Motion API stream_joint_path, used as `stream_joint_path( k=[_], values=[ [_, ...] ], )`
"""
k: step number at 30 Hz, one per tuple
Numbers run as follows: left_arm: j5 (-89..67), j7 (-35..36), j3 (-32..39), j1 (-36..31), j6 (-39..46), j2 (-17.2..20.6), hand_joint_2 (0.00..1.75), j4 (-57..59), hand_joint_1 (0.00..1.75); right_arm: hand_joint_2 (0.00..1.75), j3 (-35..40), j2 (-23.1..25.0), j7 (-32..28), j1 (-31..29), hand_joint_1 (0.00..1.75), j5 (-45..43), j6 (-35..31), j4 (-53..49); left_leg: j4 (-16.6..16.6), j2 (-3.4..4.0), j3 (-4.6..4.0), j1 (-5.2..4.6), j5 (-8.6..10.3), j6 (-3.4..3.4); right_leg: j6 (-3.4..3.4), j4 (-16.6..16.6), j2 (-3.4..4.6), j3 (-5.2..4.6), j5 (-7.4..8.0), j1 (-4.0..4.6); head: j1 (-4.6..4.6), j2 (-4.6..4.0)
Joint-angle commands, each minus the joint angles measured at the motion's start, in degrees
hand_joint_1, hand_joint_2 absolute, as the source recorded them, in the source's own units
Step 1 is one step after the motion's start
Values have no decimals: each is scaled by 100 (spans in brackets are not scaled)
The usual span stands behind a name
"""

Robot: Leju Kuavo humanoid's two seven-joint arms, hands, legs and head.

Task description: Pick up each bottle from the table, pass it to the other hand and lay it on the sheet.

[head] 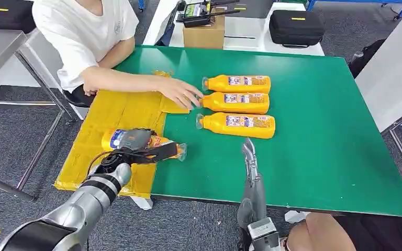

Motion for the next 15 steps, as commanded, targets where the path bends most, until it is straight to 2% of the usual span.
stream_joint_path(
  k=[1,6,7,10,12,13,14,15],
  values=[
    [1617,-1493,1312,-327,-1905,197,0,911,0,0,-85,-99,11,-340,0,-221,-30,602,-7,21,23,5,-3,-6,-10,-8,14,18,3,7,-2,0],
    [2291,-2232,1602,-265,-2593,289,0,791,0,0,117,-215,11,-474,0,-365,-164,711,-8,7,40,3,-1,-2,-6,-7,1,41,3,4,0,0],
    [2467,-2265,1639,-252,-2737,288,175,744,0,0,169,-265,11,-495,0,-333,-354,681,-15,15,48,3,1,-4,-9,-12,6,46,6,5,0,0],
    [2666,-2374,1651,-252,-2838,241,175,618,0,0,193,-331,11,-515,0,-368,-502,669,-11,9,43,3,5,-5,-9,-9,0,42,4,5,0,0],
    [3223,-2674,1599,-108,-2806,223,175,254,0,0,289,-408,11,-534,0,-156,-1025,749,-10,-3,40,3,7,-6,-9,-8,-12,43,1,4,0,0],
    [3604,-3081,1739,39,-2599,108,175,-155,0,0,291,-463,11,-557,0,413,-1519,1096,-8,-7,37,1,10,-7,-6,-6,-12,40,0,2,0,-2],
    [3957,-3202,1778,227,-2514,21,175,-631,0,0,296,-470,11,-612,0,1028,-1954,1442,-11,0,42,2,8,-8,-9,-9,-8,43,0,4,0,0],
    [3957,-3202,1778,227,-2514,21,175,-631,0,0,296,-470,11,-612,0,1028,-1954,1442,-12,-3,43,5,8,-7,-7,-13,-11,48,1,6,0,-2]
  ],
)
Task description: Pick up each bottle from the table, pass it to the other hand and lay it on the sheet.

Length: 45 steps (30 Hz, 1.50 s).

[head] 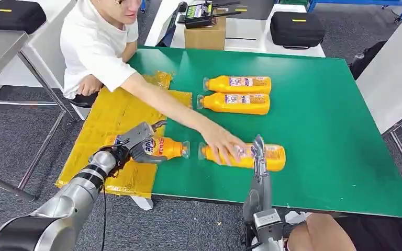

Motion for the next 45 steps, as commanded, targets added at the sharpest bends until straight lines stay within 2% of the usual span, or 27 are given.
stream_joint_path(
  k=[1,2,3,4,5,6,7,8,10,12,15,23,25,26,31,33,45],
  values=[
    [1703,-632,523,728,182,-278,175,-1637,0,0,233,-423,11,-391,0,1731,-1686,1426,-11,13,16,4,-2,-2,-4,-17,6,16,3,5,0,0],
    [2813,-628,843,1114,41,-498,175,-2454,0,0,33,-384,295,-386,0,2220,-1713,1769,-7,4,6,5,0,-1,-3,-13,-2,8,2,5,-2,0],
    [3283,-397,759,1501,160,-565,175,-3228,0,175,-44,-406,396,-318,0,2439,-1689,1775,-8,2,11,6,-3,-2,-5,-17,-6,13,-1,7,-2,0],
    [3547,-102,516,1789,236,-502,175,-3757,0,175,-138,-405,371,-256,0,2446,-1651,1766,-8,0,5,4,-2,0,-3,-16,-6,6,0,5,2,0],
    [4364,-306,721,2142,733,-746,175,-4494,0,175,-208,-484,723,-236,0,2972,-1793,1855,-17,6,20,4,-7,0,-5,-28,-3,21,-3,6,0,-2],
    [4990,-257,685,2460,1082,-820,175,-5101,0,175,-286,-554,1159,-195,0,3332,-1721,1850,-13,5,15,-1,-8,1,-3,-21,-1,16,-5,1,-2,0],
    [5113,-140,541,2666,1193,-773,175,-5457,0,175,-301,-615,1165,-152,0,3324,-1716,1763,-7,14,6,-3,-9,1,-1,-15,7,4,-2,-3,0,-2],
    [5437,-433,532,3059,1722,-886,175,-6156,0,175,-434,-772,1804,-166,0,3879,-1550,1783,-7,21,15,-1,-17,1,-2,-18,11,14,-7,0,0,-2],
    [5630,-378,353,3313,1923,-780,175,-6507,0,175,-631,-833,1775,-167,0,3910,-1413,1776,-3,29,-5,-4,-16,2,-2,-14,20,-13,-2,-3,0,0],
    [5581,-513,141,3525,1851,-687,175,-6673,0,175,-905,-910,2121,-263,0,4083,-1094,1814,-3,30,-11,-8,-16,2,-3,-12,17,-18,-5,-6,-2,0],
    [5230,-771,-146,3811,1856,-691,175,-6997,0,175,-1291,-1003,2244,-585,0,4342,-896,1950,0,12,-27,-9,-12,3,-1,-9,5,-32,-4,-7,0,0],
    [4923,-865,-561,3982,1931,-628,175,-7260,0,175,-1345,-1076,2593,-1262,0,5334,-659,2649,1,19,-21,-6,-9,2,-2,-9,9,-26,2,-4,2,0],
    [4877,-871,-596,3981,1949,-626,175,-7248,0,175,-1336,-1049,2629,-1370,0,5337,-554,2778,-1,17,-23,-7,-6,3,1,-9,10,-28,4,-5,-2,-2],
    [4740,-903,-618,4002,2021,-614,175,-7257,0,175,-1178,-1117,2847,-1509,0,5564,-302,2946,-3,19,-15,-6,-7,1,-2,-11,9,-19,3,-3,-2,0],
    [4538,-847,-585,4050,2076,-597,175,-7136,0,175,-1011,-1061,3064,-1947,0,5336,657,3305,-2,22,-19,-8,-4,4,1,-7,14,-26,4,-5,-2,-2],
    [4532,-847,-533,3976,2083,-619,175,-6965,0,175,-1053,-962,2962,-2134,0,4907,997,3605,-3,24,-17,-7,-4,3,0,-7,16,-23,5,-5,0,0],
    [4560,-765,-419,3778,2004,-579,175,-6538,0,175,-616,-562,2922,-3160,0,4684,1311,5154,-6,26,-11,-6,0,0,-3,-8,14,-20,8,-4,0,0]
  ],
)
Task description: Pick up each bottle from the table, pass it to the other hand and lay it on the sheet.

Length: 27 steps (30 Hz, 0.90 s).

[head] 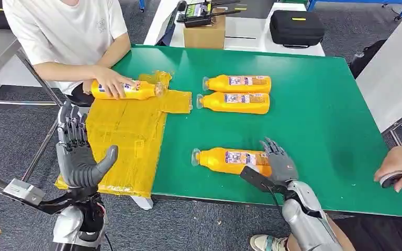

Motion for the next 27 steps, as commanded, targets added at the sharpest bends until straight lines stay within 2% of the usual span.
stream_joint_path(
  k=[1,3,4,5,6,20,21,23,25,27],
  values=[
    [88,119,75,-280,-121,141,175,625,0,175,593,384,22,-1054,0,-82,361,1716,-6,13,15,1,0,-6,-8,-3,9,8,2,2,-2,0],
    [92,122,92,-320,-133,121,175,672,0,175,618,416,62,-1179,0,-185,561,1872,-6,17,21,3,-1,-9,-11,-4,10,13,1,5,0,0],
    [241,180,121,-349,-219,86,175,710,0,175,553,452,127,-1241,37,-350,718,1971,-4,10,16,1,1,-7,-8,-1,5,10,0,2,-2,0],
    [246,183,128,-366,-223,81,175,719,0,175,561,450,133,-1273,148,-382,753,2007,-7,15,24,2,0,-10,-12,-2,9,16,0,4,-2,0],
    [795,609,128,-401,-616,62,175,829,0,175,669,400,445,-1481,175,-427,1159,2322,-4,12,20,2,0,-8,-9,-2,6,13,0,3,0,0],
    [560,425,70,-479,-536,129,175,964,0,175,720,158,518,-1518,175,-695,1505,2759,-8,5,66,3,3,-6,-3,-12,-8,56,2,4,0,0],
    [551,423,48,-486,-540,151,175,1008,0,175,552,132,339,-1476,175,-956,1736,2780,-13,0,69,5,6,-9,-7,-19,-16,62,4,6,0,0],
    [564,424,20,-493,-548,158,175,1050,0,175,456,60,130,-1372,175,-1122,1792,2759,-10,-2,73,5,5,-7,-3,-17,-16,66,2,6,-2,0],
    [605,422,-49,-470,-564,189,175,1067,0,175,152,-6,-334,-1188,175,-1611,1991,2666,-13,-8,78,5,6,-7,-4,-20,-23,70,2,6,-2,0],
    [593,492,-140,-379,-563,233,175,1045,0,175,-62,4,-702,-969,175,-1954,1786,2439,-18,-18,79,8,10,-7,-6,-30,-32,77,3,10,-2,0]
  ],
)
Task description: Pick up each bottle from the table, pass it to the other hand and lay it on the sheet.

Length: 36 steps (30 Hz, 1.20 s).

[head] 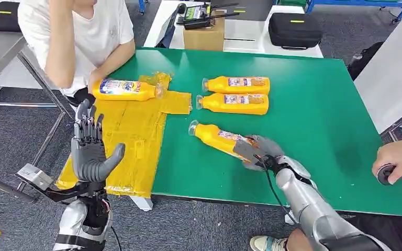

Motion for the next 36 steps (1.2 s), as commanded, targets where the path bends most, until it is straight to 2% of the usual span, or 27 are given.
stream_joint_path(
  k=[1,3,4,5,6,9,15,18,19,24,30,32,33,34,36],
  values=[
    [7,89,-213,-36,-22,241,175,463,0,175,-556,-143,-990,748,175,-997,122,205,-17,-35,18,6,7,-4,-8,-23,-40,32,-3,7,0,0],
    [-32,101,-260,23,8,257,175,458,0,175,-688,-63,-1129,849,175,-1253,103,33,-20,-26,21,7,4,-5,-9,-27,-31,34,-2,8,2,2],
    [-44,183,-337,63,14,264,175,514,0,175,-804,-1,-1455,989,175,-1606,181,-243,-15,-14,18,5,1,-5,-8,-19,-18,29,-2,6,0,2],
    [-49,172,-348,74,17,253,175,518,0,175,-787,28,-1443,996,175,-1597,177,-247,-11,-7,17,4,-2,-4,-7,-14,-12,27,-3,5,0,2],
    [5,278,-439,102,-59,239,175,648,0,175,-972,111,-1707,1164,175,-1997,232,-614,-18,-9,19,6,0,-6,-12,-20,-15,29,-2,7,-2,2],
    [65,449,-656,176,-100,143,175,991,0,175,-1069,316,-2042,1545,175,-2489,68,-1623,-15,-11,12,4,-1,-8,-12,-16,-16,22,-2,5,0,2],
    [-504,298,-1075,343,414,-32,175,1253,0,175,-814,592,-2105,2318,175,-2869,-406,-3593,-4,1,-28,-1,-6,-5,-9,3,-3,-18,-6,0,0,2],
    [-519,401,-1353,379,197,14,175,1316,0,175,-569,620,-2288,2564,175,-2919,-435,-4077,-5,-13,-33,1,-9,-5,-9,1,-16,-19,-13,2,-2,2],
    [-351,250,-1611,379,-394,149,175,1277,0,175,-321,542,-2556,2654,175,-2943,-272,-4316,-6,-14,-19,4,-19,-9,-16,-2,-21,-3,-23,7,0,2],
    [-736,93,-1981,334,-675,269,175,1108,0,175,262,432,-2867,2688,175,-2641,-142,-4339,-3,-19,-61,-2,-6,-2,-4,2,-11,-43,-8,-2,0,2],
    [-548,243,-2071,227,-1132,196,175,1023,0,175,942,497,-3032,2347,175,-1971,-374,-3571,-2,-10,-66,1,-5,-4,-7,-1,-3,-50,-3,2,-2,2],
    [-211,384,-2079,105,-1320,145,175,1079,0,175,1528,420,-3128,2243,175,-1781,-459,-3505,-4,-15,-64,1,-3,-4,-7,-2,-7,-48,-3,2,-2,2],
    [-190,401,-2084,69,-1317,128,175,1085,0,175,1587,462,-3128,2244,175,-1782,-538,-3441,-2,-11,-66,3,-4,-4,-6,-2,-3,-49,-2,4,-2,2],
    [34,494,-2136,-57,-1434,122,175,1147,0,175,2228,357,-3128,2071,175,-1798,-557,-3360,-4,-6,-53,5,-7,-7,-11,-3,-1,-39,-4,6,-2,2],
    [90,551,-2128,-134,-1419,92,175,1178,0,175,2361,471,-3128,2056,175,-1755,-666,-3200,-1,-8,-64,2,-3,-4,-6,1,-1,-50,-2,3,0,2]
  ],
)
